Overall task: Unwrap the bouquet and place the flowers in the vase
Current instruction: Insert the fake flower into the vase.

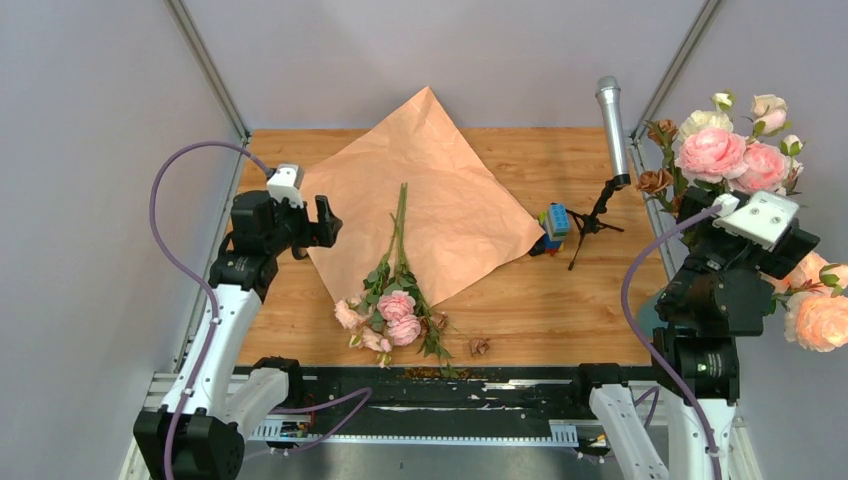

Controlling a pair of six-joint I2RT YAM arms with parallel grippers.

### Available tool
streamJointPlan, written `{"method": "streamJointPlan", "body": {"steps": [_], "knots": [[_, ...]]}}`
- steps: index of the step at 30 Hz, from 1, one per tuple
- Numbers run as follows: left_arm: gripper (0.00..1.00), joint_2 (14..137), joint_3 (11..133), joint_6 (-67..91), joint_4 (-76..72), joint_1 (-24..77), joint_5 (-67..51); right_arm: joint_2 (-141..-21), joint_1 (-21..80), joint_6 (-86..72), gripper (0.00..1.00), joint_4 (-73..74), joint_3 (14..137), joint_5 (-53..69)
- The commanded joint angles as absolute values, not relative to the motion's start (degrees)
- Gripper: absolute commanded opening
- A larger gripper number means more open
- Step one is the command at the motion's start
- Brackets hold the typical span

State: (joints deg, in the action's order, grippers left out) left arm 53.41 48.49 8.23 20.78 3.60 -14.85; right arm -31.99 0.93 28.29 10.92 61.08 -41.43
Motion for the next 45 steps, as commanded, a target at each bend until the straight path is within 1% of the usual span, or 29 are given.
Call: {"method": "streamJointPlan", "body": {"steps": [1,3,5,9,11,14,18,19,21,24,28,30,31,35,38,40,43,45], "knots": [[1.00,51.3,47.3,6.8,19.2,3.2,-14.5,-29.6,0.6,23.3,0.96,13.2,64.0,-34.5],[1.00,51.0,46.8,6.8,19.1,3.1,-14.3,-28.8,0.6,22.6,0.99,13.8,64.0,-32.4],[1.00,50.8,46.3,6.8,19.0,3.1,-14.1,-28.7,0.6,22.1,1.00,14.5,64.2,-31.8],[1.00,50.6,45.5,6.8,18.6,3.1,-14.5,-31.1,0.6,22.2,0.95,14.9,64.5,-40.6],[1.00,50.3,45.1,6.8,18.3,3.1,-14.6,-33.6,0.6,23.3,0.80,15.9,65.2,-44.2],[1.00,50.0,44.7,7.1,17.8,3.1,-14.9,-38.1,0.6,24.8,0.66,18.0,66.6,-47.9],[1.00,49.9,44.6,7.2,17.9,3.1,-15.2,-41.6,-1.3,24.6,0.40,19.2,67.8,-50.5],[1.00,49.8,44.5,7.2,17.8,3.2,-15.2,-41.7,-1.8,24.1,0.36,19.2,67.7,-50.5],[1.00,49.3,44.1,7.1,17.8,3.2,-15.2,-41.2,-2.6,22.8,0.32,19.3,67.4,-50.5],[1.00,49.1,43.4,7.1,17.5,3.1,-15.5,-40.1,-4.1,21.3,0.29,19.3,67.2,-50.5],[1.00,49.3,42.9,7.4,17.1,3.2,-16.5,-39.5,-5.5,20.6,0.29,19.5,67.1,-51.5],[1.00,49.4,42.8,7.3,17.0,3.1,-16.9,-39.2,-6.1,20.0,0.31,19.6,66.7,-51.6],[1.00,49.3,42.8,7.3,17.0,3.1,-17.0,-39.1,-6.3,19.7,0.34,19.7,66.3,-51.5],[1.00,48.9,42.6,7.3,17.1,3.1,-17.4,-38.3,-6.7,17.4,0.62,21.0,64.6,-48.0],[1.00,48.3,42.6,7.5,17.1,3.1,-17.5,-37.1,-6.7,16.7,0.80,22.0,64.0,-41.4],[1.00,47.9,42.6,7.7,16.8,3.2,-17.8,-36.1,-6.7,16.9,0.90,23.1,64.1,-35.6],[1.00,47.4,42.7,8.1,16.5,3.2,-18.5,-34.5,-6.7,15.9,0.99,23.6,64.2,-27.7],[1.00,47.2,42.8,8.2,16.6,3.2,-18.8,-33.0,-6.7,15.4,1.00,23.6,64.1,-23.6]]}}
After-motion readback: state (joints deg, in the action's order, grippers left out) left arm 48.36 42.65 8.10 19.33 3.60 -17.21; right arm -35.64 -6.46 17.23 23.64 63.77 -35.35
